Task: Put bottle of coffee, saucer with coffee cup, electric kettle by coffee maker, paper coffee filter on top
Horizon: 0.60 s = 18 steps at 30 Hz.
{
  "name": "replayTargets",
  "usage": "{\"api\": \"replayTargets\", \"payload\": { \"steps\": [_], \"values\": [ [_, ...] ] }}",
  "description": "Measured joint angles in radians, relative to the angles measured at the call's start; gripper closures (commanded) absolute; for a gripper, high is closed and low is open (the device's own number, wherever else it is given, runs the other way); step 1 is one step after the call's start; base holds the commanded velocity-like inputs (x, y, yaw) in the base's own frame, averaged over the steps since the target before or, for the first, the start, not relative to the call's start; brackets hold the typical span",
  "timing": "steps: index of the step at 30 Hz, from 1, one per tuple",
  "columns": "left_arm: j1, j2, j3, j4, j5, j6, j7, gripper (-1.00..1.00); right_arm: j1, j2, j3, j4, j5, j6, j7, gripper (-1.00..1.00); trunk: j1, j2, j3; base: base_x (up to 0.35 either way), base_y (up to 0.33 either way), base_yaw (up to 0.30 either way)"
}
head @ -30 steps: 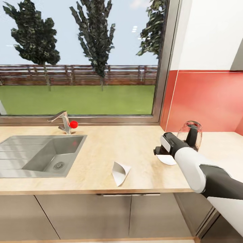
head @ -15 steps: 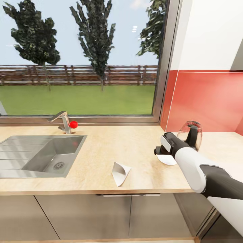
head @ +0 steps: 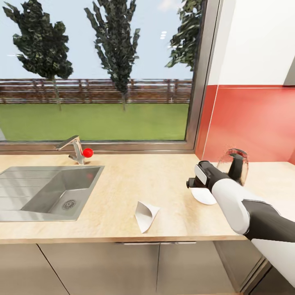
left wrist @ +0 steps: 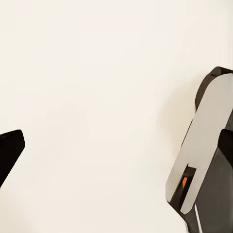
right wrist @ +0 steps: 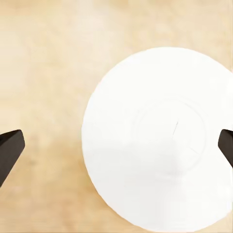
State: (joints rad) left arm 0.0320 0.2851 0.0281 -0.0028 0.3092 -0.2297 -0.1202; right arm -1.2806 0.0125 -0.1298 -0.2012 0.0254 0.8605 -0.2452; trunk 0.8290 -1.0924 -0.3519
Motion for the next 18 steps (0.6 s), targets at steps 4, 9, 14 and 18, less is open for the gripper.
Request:
{"api": "replayTargets", "payload": {
  "steps": [4,9,14,18],
  "values": [
    [0.000,0.000,0.000,0.000,0.000,-0.001,0.000,-1.00,0.000,-0.002,0.000,0.000,0.000,0.000,0.000,-1.00,0.000,0.000,0.000,0.032,-0.004,0.000],
    [0.000,0.000,0.000,0.000,0.000,-0.001,0.000,-1.00,0.000,-0.003,0.000,0.000,0.000,0.000,0.000,-1.00,0.000,0.000,0.000,0.007,-0.001,0.000],
    [0.000,0.001,0.000,0.000,0.000,-0.001,0.000,-1.00,-0.001,-0.004,0.000,0.000,0.000,0.000,0.000,-1.00,0.000,0.000,0.000,0.001,0.000,0.000],
    [0.000,0.001,0.000,0.000,0.000,0.000,0.001,-1.00,0.000,-0.004,0.000,0.000,0.000,0.000,0.000,-1.00,0.012,-0.021,-0.009,0.000,0.000,0.000]
  ]
}}
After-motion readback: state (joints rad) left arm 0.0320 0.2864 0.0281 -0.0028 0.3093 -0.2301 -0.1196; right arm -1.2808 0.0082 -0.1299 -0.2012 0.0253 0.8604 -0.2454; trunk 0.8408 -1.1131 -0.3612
